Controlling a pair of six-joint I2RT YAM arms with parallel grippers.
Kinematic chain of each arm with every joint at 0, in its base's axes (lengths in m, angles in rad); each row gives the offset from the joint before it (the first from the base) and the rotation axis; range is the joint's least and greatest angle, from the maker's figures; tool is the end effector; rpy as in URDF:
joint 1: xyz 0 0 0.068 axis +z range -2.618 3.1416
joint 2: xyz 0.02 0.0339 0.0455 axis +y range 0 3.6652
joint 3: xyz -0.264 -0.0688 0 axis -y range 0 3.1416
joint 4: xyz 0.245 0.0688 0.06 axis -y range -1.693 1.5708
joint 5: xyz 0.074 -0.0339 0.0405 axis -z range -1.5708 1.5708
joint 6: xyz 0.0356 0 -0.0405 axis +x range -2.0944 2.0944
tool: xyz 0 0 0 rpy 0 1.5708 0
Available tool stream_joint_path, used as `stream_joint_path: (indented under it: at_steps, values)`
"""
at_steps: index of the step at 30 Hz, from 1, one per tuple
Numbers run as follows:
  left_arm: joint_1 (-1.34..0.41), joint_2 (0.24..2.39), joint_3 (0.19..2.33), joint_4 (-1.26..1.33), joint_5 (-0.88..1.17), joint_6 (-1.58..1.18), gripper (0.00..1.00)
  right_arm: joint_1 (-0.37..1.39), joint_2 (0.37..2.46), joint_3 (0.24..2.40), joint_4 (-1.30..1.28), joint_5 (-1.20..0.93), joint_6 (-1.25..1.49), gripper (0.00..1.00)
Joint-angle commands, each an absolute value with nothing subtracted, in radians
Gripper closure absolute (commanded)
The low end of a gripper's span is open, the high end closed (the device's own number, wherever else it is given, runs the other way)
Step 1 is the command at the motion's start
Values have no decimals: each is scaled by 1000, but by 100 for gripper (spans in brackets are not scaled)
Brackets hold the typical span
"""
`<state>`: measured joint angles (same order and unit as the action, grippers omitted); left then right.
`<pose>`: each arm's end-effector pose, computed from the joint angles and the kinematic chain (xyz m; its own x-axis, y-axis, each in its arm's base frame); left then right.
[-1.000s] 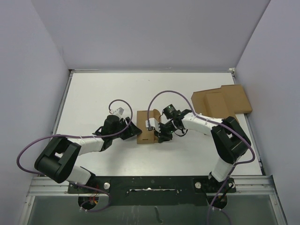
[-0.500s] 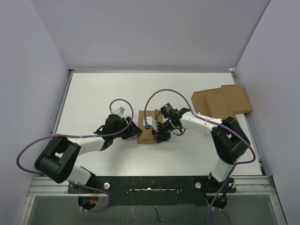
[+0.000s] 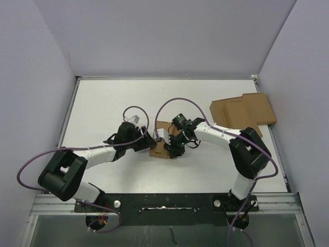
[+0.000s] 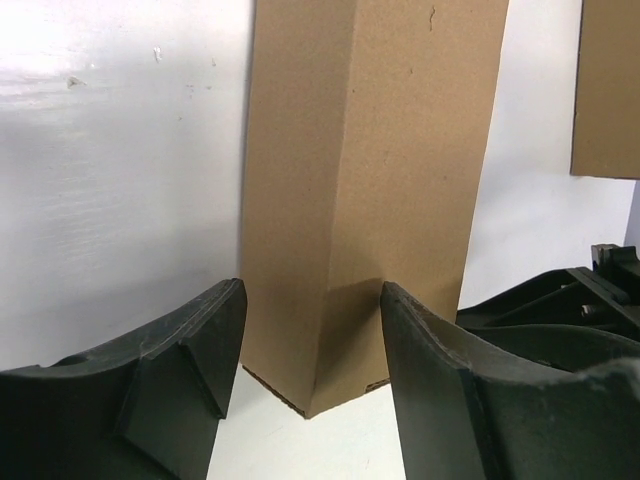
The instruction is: Fold the paper box
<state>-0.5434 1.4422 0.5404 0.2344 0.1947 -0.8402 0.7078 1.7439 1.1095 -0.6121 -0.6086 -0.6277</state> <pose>0.2282 -0.1459 0.1529 -0.8282 -0.3534 -0.4349 0.0307 0.7463 -0.6649 0.2384 0.2308 0.1788 -0.1883 -0.7953 -0.5762 -0.9667 0.0468 0.2515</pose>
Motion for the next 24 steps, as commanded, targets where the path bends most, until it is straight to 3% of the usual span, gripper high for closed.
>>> stream_joint_path:
  at_steps: [1, 8, 16, 24]
  values:
    - [-522, 1401, 626, 136, 213, -765, 44, 702, 1702, 1156, -622, -649, -681, 84]
    - [-484, 1304, 700, 6, 202, -700, 36, 646, 1645, 1155, -660, -696, -718, 67]
    - [-481, 1138, 632, -30, 201, -702, 36, 541, 1593, 1156, -663, -799, -702, 67]
    - [-514, 967, 492, 2, 194, -761, 36, 347, 1576, 1121, -474, -859, -470, 71]
